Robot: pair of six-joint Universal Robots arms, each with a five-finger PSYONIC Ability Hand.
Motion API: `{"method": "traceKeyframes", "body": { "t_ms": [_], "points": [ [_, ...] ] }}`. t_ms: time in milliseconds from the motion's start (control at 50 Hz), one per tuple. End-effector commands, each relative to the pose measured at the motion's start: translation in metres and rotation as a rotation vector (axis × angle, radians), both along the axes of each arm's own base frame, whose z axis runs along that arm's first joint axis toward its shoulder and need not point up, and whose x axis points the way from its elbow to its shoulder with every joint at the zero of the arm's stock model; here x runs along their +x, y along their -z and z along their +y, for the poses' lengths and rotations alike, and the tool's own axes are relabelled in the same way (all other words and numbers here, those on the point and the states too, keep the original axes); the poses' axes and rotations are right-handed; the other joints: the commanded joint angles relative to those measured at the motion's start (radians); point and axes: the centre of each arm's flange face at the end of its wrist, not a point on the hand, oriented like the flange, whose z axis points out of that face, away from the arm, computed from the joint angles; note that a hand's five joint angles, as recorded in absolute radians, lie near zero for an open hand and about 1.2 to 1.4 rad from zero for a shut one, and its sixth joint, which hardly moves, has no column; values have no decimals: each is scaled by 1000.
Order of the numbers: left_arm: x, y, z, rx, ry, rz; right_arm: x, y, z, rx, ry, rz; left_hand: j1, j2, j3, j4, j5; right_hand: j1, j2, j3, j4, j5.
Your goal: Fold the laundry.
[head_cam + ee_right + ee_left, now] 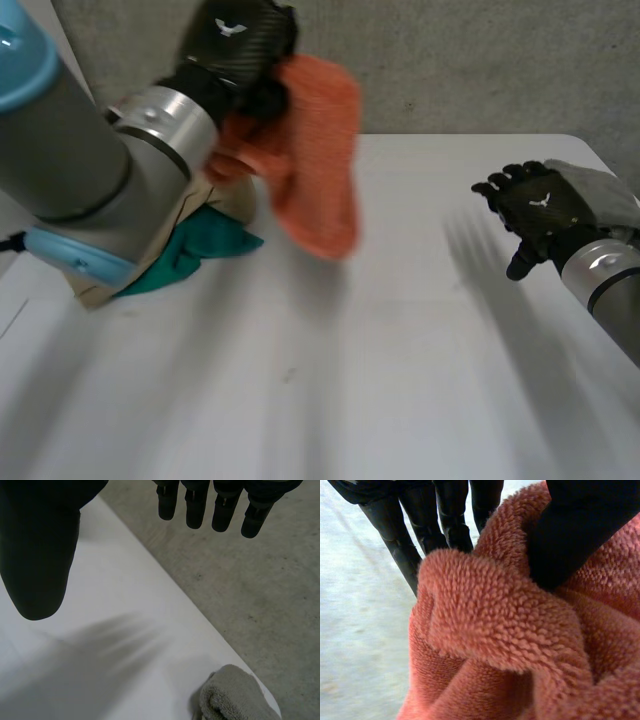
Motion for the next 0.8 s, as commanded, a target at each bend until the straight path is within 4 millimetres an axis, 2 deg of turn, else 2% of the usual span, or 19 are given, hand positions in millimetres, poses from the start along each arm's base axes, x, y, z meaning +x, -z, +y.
{"method": "traceKeyframes", "body": {
  "t_ms": [20, 60, 80, 120, 140, 200, 300, 380, 440, 520, 540, 580, 620, 700, 800],
  "points": [
    [-40, 84, 16, 214, 68, -131, -14, -15, -7, 78, 66, -140, 353, 215, 222, 201, 279, -46, -31, -28, -28, -47],
    [-43, 102, 16, 255, 58, -165, -17, -17, -9, 98, 75, -152, 353, 215, 222, 201, 279, -46, -31, -28, -28, -47],
    [-44, 119, 12, 292, 42, -196, -19, -18, -10, 118, 83, -160, 353, 215, 222, 201, 279, -46, -31, -28, -28, -47],
    [-45, 134, 10, 328, 33, -224, -19, -19, -9, 139, 85, -164, 353, 215, 222, 201, 279, -46, -31, -28, -28, -47],
    [-47, 146, 13, 356, 37, -249, -19, -18, -8, 164, 88, -161, 142, 4, 10, -10, 67, -46, -31, -28, -28, -47],
    [-46, 155, 17, 398, 41, -285, -20, -17, -9, 199, 99, -154, -381, -519, -513, -533, -455, -46, -31, -28, -28, -47],
    [-43, 150, 22, 414, 36, -294, -20, -12, -5, 277, 99, -136, -846, -984, -978, -998, -920, -46, -31, -28, -28, -47],
    [-32, 122, 25, 382, 20, -259, -17, -10, 5, 340, 72, -111, -841, -979, -973, -993, -915, -46, -31, -28, -28, -47],
    [-22, 111, 30, 378, 5, -249, -17, -6, 11, 363, 48, -65, -827, -964, -958, -979, -901, -46, -31, -28, -28, -47],
    [10, 101, 29, 391, -64, -240, -15, 7, 28, 379, -49, 73, -742, -880, -874, -894, -816, -46, -31, -28, -28, -47],
    [24, 103, 28, 411, -94, -243, -14, 9, 32, 380, -68, 92, -642, -780, -774, -795, -717, -24, -9, -6, -6, -26],
    [37, 109, 27, 439, -120, -255, -13, 16, 39, 387, -100, 127, -577, -715, -709, -729, -651, 29, 44, 47, 47, 27],
    [51, 124, 26, 486, -152, -277, -13, 25, 48, 395, -127, 175, -399, -536, -530, -551, -473, 61, 76, 79, 79, 60],
    [62, 145, 29, 557, -137, -309, -12, 36, 58, 408, -163, 194, -327, -465, -459, -479, -402, 147, 161, 164, 164, 145],
    [66, 169, 24, 634, -51, -320, -9, 49, 67, 409, -197, 180, -392, -530, -523, -544, -466, 182, 197, 199, 200, 180]
  ]
}}
